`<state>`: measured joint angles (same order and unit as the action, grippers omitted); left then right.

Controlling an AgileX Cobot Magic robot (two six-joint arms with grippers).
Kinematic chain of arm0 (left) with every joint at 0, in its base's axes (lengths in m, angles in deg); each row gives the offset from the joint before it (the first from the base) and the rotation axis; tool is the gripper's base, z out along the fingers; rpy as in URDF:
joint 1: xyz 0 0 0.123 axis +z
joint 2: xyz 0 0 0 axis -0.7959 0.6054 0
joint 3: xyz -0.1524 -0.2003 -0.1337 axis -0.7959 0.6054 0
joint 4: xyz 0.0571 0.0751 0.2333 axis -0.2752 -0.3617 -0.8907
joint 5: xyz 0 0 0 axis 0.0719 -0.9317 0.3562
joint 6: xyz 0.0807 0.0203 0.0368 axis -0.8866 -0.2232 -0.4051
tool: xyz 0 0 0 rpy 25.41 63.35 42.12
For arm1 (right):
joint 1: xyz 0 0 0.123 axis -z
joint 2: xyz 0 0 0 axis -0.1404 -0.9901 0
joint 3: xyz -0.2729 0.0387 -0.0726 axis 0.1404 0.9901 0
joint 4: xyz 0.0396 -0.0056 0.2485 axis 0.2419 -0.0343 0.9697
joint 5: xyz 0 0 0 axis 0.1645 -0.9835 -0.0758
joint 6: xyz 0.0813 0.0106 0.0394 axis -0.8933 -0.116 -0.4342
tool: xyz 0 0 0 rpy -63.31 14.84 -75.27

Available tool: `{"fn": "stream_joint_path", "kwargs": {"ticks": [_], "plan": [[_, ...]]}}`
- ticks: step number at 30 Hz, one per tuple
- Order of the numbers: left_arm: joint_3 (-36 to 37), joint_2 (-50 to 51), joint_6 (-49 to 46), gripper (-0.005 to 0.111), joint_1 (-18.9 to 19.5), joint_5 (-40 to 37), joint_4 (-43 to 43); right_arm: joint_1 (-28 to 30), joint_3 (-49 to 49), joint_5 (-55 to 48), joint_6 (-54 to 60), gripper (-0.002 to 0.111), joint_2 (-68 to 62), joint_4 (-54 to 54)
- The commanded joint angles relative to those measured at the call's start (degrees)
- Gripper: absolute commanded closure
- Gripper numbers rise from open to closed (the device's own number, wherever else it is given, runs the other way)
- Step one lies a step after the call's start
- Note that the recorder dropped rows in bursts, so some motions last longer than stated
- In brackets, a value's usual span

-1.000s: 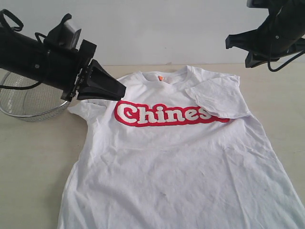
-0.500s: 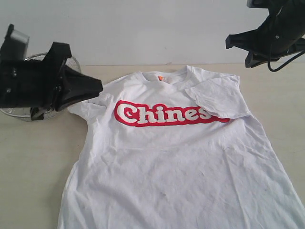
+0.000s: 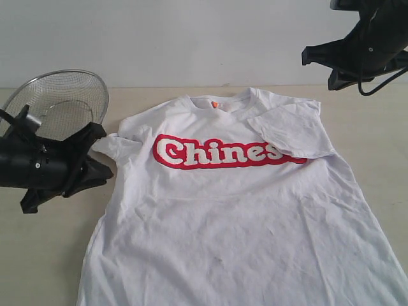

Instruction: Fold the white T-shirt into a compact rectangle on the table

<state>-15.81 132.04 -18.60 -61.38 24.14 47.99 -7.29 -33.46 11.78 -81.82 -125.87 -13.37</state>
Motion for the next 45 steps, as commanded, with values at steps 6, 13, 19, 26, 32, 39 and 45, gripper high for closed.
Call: {"fn": "stream_joint_path", "kwargs": {"ticks": [6,13,19,26,32,39,45], "plan": [[-2.5,2.1,1.4,0.068,4.1,1.5,0.4,0.3,0.0,0.3,0.4,0.108,0.8,-0.3],[-5.7,4.5,1.4,0.042,4.7,3.7,0.4,0.3,0.0,0.3,0.4,0.108,0.8,-0.3],[-10.5,9.6,4.4,0.042,4.7,3.3,0.4,0.3,0.0,2.2,0.4,0.108,0.8,-0.3],[-15.6,16.2,6.0,0.042,4.7,2.8,0.4,0.3,0.0,3.8,0.4,0.108,0.8,-0.3],[-19.4,18.4,6.2,0.042,4.7,1.8,0.4,0.3,0.0,4.2,0.3,0.108,0.8,-0.3],[-21.1,20.2,6.2,0.042,4.7,0.6,0.4,0.3,0.0,5.2,0.3,0.108,0.8,0.3],[-21.9,22.3,6.2,0.042,4.7,-0.1,0.4,0.3,0.0,6.1,0.2,0.108,0.8,0.7]]}}
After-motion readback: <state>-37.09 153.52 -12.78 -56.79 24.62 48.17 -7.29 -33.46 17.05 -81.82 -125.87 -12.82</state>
